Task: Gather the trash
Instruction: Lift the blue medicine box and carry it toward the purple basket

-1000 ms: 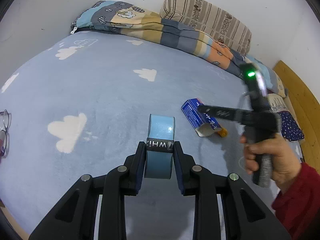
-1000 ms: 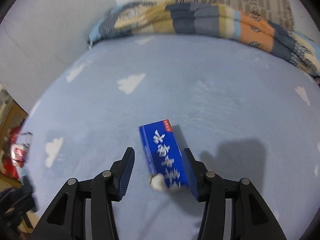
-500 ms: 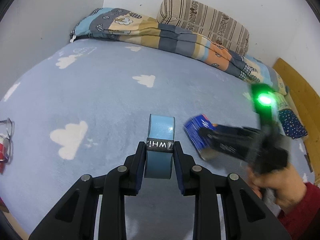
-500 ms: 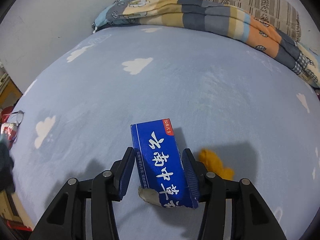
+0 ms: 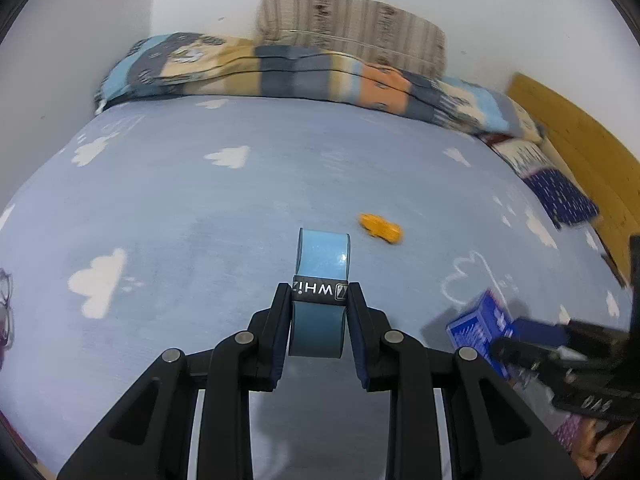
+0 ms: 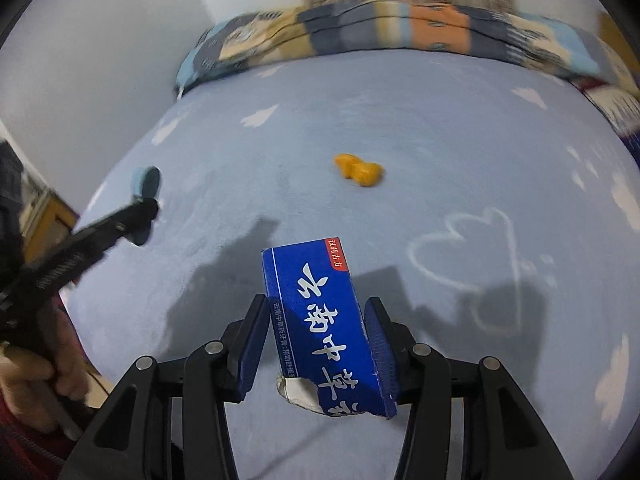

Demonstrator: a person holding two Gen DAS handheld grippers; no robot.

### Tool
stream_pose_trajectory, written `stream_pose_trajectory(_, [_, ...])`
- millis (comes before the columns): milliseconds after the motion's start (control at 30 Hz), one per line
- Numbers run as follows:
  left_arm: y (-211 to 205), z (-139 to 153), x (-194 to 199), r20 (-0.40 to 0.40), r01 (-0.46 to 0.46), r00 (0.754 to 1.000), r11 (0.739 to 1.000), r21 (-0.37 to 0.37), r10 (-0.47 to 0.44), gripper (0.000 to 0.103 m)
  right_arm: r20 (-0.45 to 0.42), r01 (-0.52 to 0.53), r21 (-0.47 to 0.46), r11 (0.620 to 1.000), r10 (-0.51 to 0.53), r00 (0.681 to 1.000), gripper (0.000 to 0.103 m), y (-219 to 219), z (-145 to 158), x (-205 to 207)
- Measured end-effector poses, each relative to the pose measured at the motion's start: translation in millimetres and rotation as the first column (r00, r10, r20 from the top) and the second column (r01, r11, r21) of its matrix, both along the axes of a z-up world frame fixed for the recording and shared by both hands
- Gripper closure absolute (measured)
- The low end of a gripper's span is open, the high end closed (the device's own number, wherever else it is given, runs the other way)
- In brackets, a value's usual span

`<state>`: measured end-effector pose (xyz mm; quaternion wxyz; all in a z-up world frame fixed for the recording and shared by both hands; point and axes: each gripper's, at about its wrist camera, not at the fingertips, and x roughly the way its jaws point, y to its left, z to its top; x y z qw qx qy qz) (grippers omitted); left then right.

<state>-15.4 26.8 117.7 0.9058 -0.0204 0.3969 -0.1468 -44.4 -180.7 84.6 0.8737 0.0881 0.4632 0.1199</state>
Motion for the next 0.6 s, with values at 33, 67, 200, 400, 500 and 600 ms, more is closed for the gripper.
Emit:
stream_pose_trajectory(33, [-7.6,-0.5,-3.9,0.007,0.017,1.0,1.0,0.007,-0.017,0.077,0.015,0.021,0.014,1.0,-0.021,1.0,0.051,-5.7,3.5,-7.4])
stream_pose_trajectory(67, [-15.0,-0.6,-7.7,0.017,0.031,0.999,0.999,0.022,-0.032,0.077,0.029,0.041,0.022,0.999,-0.042,0.999,0.051,-10.5,6.6,-11.2])
stream_pose_trajectory(200, [-37.7,1.8,-22.4,0.088,0.067,0.993,0.993,0.102,-0.076,0.077,0.076,0.11,0.039,0.993,-0.113,0.991,0.051,-25.1,15.3,-21.7])
stream_pose_trajectory(400, [-48.2,0.9,-27.9,0.108,0.082,0.989,0.987,0.141,-0.097,0.077,0.098,0.143,0.046,0.989,-0.147,0.984,0.051,-33.9,18.9,-23.7])
stream_pose_trajectory(500, [-47.9,0.3,-27.2,0.106,0.082,0.99,0.986,0.143,-0.097,0.077,0.108,0.147,0.045,0.988,-0.152,0.983,0.051,-34.9,20.4,-24.2])
stream_pose_trajectory(600, [-47.6,0.3,-27.1,0.104,0.081,0.99,0.987,0.141,-0.096,0.077,0.109,0.143,0.045,0.989,-0.148,0.983,0.051,-34.7,20.6,-25.0])
